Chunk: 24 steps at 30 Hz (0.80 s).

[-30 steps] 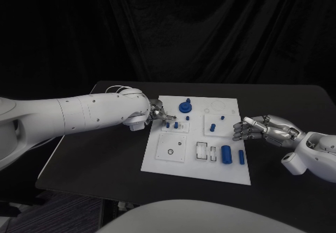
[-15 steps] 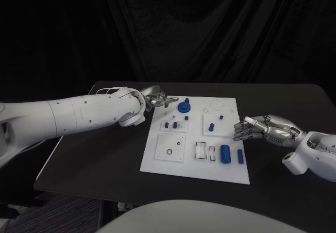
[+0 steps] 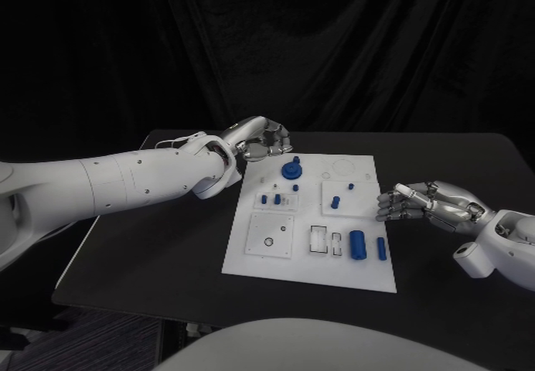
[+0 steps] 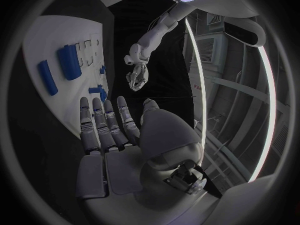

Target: Assemble the parts on the task board

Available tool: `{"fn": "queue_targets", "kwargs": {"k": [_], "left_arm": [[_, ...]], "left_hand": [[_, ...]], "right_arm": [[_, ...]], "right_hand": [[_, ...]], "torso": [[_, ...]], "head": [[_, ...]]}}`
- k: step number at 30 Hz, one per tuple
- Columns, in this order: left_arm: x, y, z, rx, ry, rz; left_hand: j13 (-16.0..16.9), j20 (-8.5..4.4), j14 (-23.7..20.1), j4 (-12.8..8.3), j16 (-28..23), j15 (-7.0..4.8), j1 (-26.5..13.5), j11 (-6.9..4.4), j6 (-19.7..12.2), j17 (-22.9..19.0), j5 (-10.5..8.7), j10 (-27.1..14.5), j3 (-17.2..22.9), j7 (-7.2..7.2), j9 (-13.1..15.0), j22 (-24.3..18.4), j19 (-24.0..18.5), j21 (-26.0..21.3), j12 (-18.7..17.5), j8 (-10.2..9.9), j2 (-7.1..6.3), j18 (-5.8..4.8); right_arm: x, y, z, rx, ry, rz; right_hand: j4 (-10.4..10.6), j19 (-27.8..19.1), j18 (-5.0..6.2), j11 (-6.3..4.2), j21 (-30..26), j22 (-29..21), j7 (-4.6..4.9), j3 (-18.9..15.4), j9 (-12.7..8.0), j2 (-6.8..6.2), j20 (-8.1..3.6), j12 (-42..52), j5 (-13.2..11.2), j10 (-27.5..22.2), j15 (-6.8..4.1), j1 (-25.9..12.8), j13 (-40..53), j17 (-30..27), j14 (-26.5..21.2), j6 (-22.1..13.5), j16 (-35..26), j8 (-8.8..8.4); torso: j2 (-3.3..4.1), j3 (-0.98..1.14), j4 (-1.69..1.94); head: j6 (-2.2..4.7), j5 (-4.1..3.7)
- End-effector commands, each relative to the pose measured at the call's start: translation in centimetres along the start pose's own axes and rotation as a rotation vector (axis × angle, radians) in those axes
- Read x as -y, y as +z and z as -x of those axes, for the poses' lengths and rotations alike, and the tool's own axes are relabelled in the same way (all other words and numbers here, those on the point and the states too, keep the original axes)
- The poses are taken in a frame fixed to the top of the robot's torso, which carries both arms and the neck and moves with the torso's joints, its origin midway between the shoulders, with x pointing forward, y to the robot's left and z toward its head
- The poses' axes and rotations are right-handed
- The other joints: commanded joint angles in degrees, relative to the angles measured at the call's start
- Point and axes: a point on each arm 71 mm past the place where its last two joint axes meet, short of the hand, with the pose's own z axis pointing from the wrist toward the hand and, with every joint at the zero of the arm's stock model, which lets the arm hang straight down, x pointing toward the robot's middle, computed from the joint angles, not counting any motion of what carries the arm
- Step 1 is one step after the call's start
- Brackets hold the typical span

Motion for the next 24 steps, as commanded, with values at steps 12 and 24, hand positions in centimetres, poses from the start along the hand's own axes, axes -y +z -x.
{"fn": "queue_targets", "kwargs": {"k": [12, 24], "left_arm": [[1.7, 2.3, -3.5, -0.300, 0.412, -0.154], [2.1, 2.9, -4.5, -0.344, 0.531, -0.171]], "left_hand": [[-11.79, 0.93, 4.13, -2.91, -0.41, -0.05, 2.12, 1.15, -1.11, 11.89, -9.56, -6.24, 19.82, 0.07, -5.78, 12.01, 6.52, 8.80, -9.78, -8.89, -9.45, -1.57], [-18.13, -0.11, 3.76, -4.72, -0.80, -0.96, -2.49, 0.47, -0.70, 10.83, -11.79, -5.50, 22.80, 0.12, -13.21, 12.24, 7.07, 9.37, -13.55, -14.49, -13.42, -1.78]], "right_arm": [[-0.2, -0.3, -0.1, 0.006, -0.006, 0.016], [-0.2, -0.2, -0.2, -0.001, -0.004, 0.014]], "right_hand": [[0.04, -0.14, -0.20, -0.31, -0.01, -0.09, 4.75, 0.32, 0.12, -0.29, 0.05, -0.05, 0.24, 0.31, -0.32, 0.57, 0.11, 0.11, 0.15, 0.27, 0.05, 0.27], [0.05, -0.10, -0.19, -0.33, 0.01, -0.09, 4.76, 0.32, 0.13, -0.29, 0.06, -0.03, 0.24, 0.36, -0.34, 0.57, 0.11, 0.12, 0.21, 0.29, 0.09, 0.29]], "torso": [[0.16, 0.02, -0.02], [0.14, -0.02, -0.11]], "head": [[0.00, -0.67], [0.00, -0.70]]}}
